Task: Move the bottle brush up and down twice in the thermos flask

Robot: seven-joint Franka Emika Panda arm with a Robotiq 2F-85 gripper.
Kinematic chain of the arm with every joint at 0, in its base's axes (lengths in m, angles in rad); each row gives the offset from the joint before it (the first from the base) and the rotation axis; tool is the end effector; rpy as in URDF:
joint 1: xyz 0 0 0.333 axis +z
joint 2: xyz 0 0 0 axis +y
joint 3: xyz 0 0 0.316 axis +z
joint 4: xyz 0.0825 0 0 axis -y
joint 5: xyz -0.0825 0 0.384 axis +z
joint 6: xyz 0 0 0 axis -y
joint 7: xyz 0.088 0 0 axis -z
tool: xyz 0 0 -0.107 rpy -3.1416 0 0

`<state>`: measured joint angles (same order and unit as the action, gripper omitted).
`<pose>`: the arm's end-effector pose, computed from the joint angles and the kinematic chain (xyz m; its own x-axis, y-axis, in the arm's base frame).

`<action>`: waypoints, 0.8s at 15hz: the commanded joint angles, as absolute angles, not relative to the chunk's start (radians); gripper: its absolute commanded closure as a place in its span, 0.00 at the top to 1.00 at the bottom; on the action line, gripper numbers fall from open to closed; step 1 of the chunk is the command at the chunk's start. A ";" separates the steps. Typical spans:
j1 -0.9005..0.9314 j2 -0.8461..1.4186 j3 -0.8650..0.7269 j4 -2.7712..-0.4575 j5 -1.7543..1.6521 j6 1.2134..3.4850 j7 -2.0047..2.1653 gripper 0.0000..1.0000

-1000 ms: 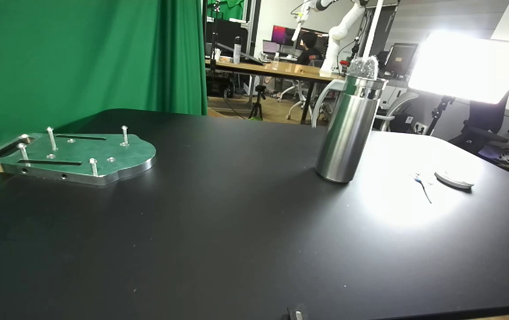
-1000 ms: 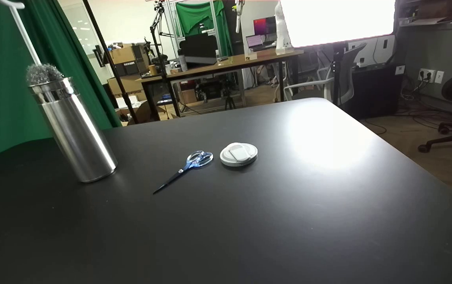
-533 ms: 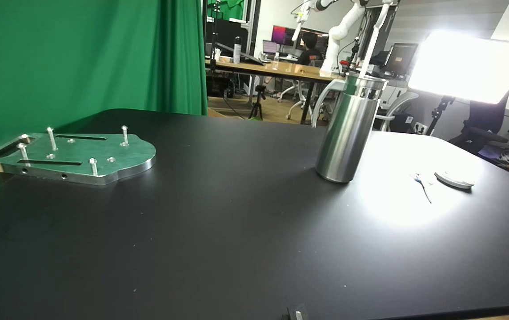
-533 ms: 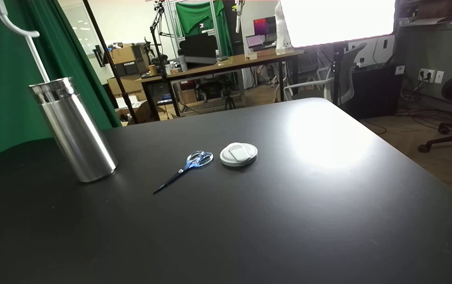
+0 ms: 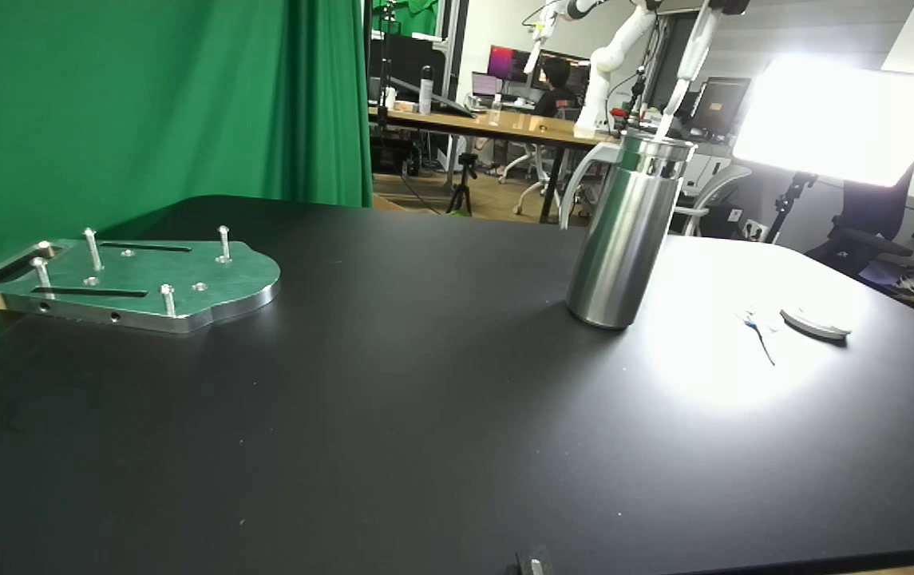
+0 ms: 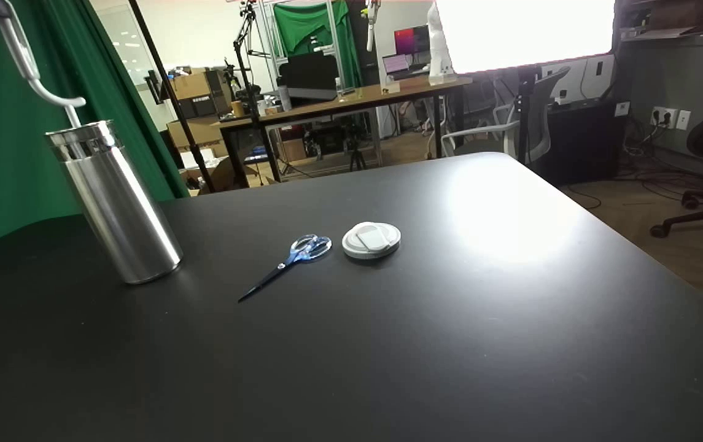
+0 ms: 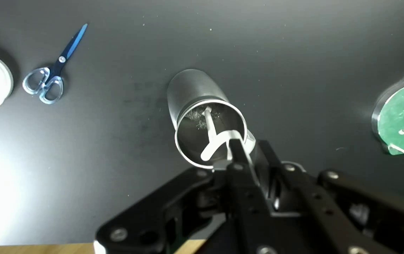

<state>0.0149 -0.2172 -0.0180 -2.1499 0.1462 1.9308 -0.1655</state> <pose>0.4889 0.0081 0.4941 0.9938 0.1096 0.0175 0.1110 -0.9840 -0.1391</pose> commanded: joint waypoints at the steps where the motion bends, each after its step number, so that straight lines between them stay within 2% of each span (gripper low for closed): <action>1: 0.012 -0.200 -0.016 -2.173 0.150 1.939 -0.123 0.04; 12: 0.016 -0.204 -0.010 -2.146 0.153 1.927 -0.122 0.04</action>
